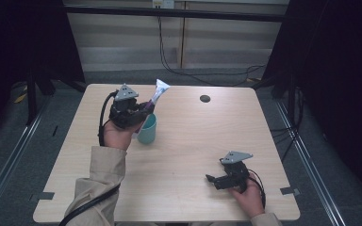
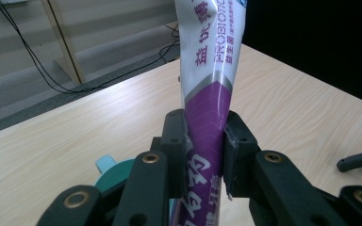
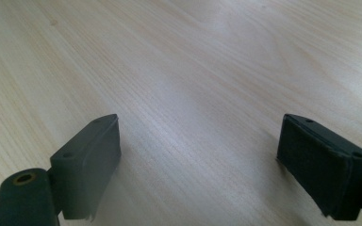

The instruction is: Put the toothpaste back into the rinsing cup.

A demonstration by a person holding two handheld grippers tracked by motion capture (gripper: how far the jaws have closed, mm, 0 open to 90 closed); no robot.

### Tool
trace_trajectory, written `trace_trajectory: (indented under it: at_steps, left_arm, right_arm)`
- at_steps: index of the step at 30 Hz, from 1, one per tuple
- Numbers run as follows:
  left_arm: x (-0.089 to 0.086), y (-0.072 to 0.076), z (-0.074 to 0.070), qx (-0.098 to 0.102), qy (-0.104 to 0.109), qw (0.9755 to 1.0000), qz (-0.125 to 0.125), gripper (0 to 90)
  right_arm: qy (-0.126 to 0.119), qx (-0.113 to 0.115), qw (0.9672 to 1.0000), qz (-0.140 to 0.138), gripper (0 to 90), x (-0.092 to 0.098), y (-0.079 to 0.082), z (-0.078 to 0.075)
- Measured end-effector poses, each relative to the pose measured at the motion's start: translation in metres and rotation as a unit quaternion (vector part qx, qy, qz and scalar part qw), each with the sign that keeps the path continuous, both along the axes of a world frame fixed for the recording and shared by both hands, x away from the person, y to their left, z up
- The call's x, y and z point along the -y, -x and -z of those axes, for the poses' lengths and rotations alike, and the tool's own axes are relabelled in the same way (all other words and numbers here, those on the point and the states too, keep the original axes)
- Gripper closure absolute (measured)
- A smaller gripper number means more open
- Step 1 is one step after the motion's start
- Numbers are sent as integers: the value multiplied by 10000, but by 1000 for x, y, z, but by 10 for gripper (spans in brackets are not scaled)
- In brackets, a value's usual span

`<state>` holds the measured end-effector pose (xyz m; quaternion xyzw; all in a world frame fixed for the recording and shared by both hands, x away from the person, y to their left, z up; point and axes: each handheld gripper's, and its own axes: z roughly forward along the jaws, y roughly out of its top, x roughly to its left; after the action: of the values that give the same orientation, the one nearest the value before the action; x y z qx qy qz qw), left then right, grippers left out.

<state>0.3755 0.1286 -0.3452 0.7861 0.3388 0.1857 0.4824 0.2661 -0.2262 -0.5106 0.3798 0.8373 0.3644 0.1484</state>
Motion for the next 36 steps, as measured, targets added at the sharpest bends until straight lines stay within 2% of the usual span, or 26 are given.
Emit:
trace_trajectory:
  at_steps: [12, 17, 19, 36]
  left_arm:
    - [3, -10, -2, 17, 133, 9998, -129, 745]
    - [6, -14, 1, -19, 146, 9998, -148, 745]
    - [6, -17, 2, -16, 212, 9996, -165, 745]
    - [11, -31, 1, 29, 233, 9994, -258, 745]
  right_arm:
    - [-3, 2, 10000, 2, 131, 0, 0, 0]
    - [-2, 2, 10000, 3, 131, 0, 0, 0]
    - [0, 10, 10000, -1, 131, 0, 0, 0]
    - [2, 12, 10000, -3, 131, 0, 0, 0]
